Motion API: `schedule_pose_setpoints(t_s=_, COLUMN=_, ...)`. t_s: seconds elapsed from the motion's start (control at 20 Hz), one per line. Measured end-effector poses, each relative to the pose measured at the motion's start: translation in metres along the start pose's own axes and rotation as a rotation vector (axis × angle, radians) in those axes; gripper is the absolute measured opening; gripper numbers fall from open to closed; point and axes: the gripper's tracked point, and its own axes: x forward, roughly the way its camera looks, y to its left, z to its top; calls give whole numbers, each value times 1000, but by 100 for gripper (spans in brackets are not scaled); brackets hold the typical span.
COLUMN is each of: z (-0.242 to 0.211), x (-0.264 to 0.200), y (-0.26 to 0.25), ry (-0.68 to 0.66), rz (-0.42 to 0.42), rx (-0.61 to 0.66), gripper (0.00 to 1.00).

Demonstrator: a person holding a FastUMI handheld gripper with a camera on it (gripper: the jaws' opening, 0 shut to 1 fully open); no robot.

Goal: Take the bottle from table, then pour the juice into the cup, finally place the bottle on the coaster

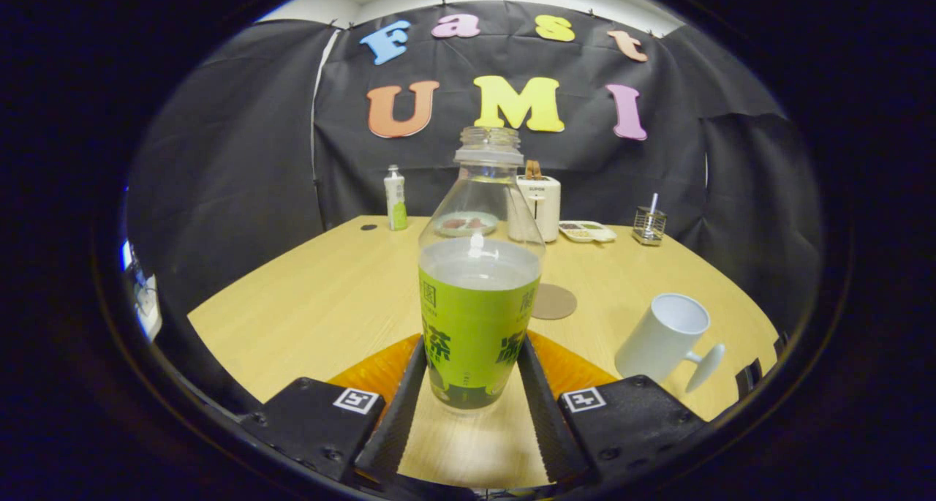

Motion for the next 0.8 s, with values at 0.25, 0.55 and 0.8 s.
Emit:
schedule_pose_setpoints(t_s=0.25, z=20, x=-9, y=14, ry=15, rz=59, rx=159, gripper=76)
schedule_pose_setpoints(t_s=0.55, z=22, x=-8, y=25, ry=90, rz=137, rx=381, gripper=76)
schedule_pose_setpoints(t_s=0.8, z=22, x=-10, y=30, ry=135, rz=204, rx=561, gripper=76)
